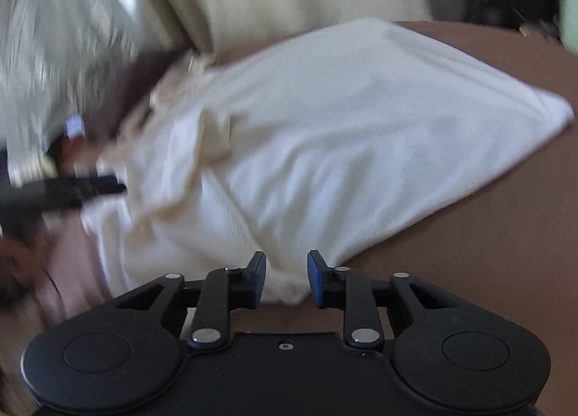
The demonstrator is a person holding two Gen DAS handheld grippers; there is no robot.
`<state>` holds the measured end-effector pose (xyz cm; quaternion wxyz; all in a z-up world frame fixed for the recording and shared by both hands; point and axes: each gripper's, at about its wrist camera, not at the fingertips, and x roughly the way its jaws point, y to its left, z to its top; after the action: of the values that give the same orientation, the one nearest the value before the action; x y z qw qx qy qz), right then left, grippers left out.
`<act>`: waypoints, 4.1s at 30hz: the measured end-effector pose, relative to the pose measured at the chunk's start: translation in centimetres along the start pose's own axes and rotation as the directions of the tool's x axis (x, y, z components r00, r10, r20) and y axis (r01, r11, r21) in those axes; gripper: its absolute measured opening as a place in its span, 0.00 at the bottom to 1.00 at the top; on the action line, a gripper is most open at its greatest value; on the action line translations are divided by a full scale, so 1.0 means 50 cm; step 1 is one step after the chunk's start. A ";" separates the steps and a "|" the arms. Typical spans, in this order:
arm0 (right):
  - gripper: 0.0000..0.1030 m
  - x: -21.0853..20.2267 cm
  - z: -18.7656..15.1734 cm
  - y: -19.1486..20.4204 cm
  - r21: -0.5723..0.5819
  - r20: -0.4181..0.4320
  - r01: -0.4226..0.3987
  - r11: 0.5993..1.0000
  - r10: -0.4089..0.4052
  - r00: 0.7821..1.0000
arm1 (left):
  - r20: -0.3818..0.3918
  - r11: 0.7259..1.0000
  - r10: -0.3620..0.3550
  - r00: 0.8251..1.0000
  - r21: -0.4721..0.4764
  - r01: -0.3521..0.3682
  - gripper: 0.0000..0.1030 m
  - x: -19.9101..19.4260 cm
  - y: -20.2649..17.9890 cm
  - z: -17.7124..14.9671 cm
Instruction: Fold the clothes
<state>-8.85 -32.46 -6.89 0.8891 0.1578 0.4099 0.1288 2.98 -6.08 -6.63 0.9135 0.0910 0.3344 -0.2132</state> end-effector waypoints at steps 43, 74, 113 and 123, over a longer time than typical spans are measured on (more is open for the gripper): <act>0.44 0.128 0.017 0.224 -0.241 -0.007 -0.140 0.960 0.142 0.990 | -0.055 0.842 -0.129 0.990 -0.534 0.080 0.51 0.199 0.293 0.048; 0.31 0.167 -0.047 0.279 -0.281 -0.188 -0.220 0.934 0.171 0.967 | -0.182 0.837 0.131 0.975 -0.507 -0.207 0.67 0.168 0.394 0.045; 0.05 0.073 0.270 -0.454 0.642 0.347 0.036 0.766 -0.332 0.877 | -0.192 0.839 0.060 0.980 -0.523 -0.154 0.05 -0.049 0.316 -0.123; 0.02 0.006 0.186 -0.382 0.403 0.285 0.478 0.781 -0.603 0.745 | -0.296 0.824 0.031 0.955 -0.533 -0.192 0.05 -0.012 0.328 -0.153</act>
<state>0.40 -51.49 -8.80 0.9161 0.1882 0.2630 -0.2371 5.58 11.10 -11.67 0.8557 -0.1305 0.4994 -0.0377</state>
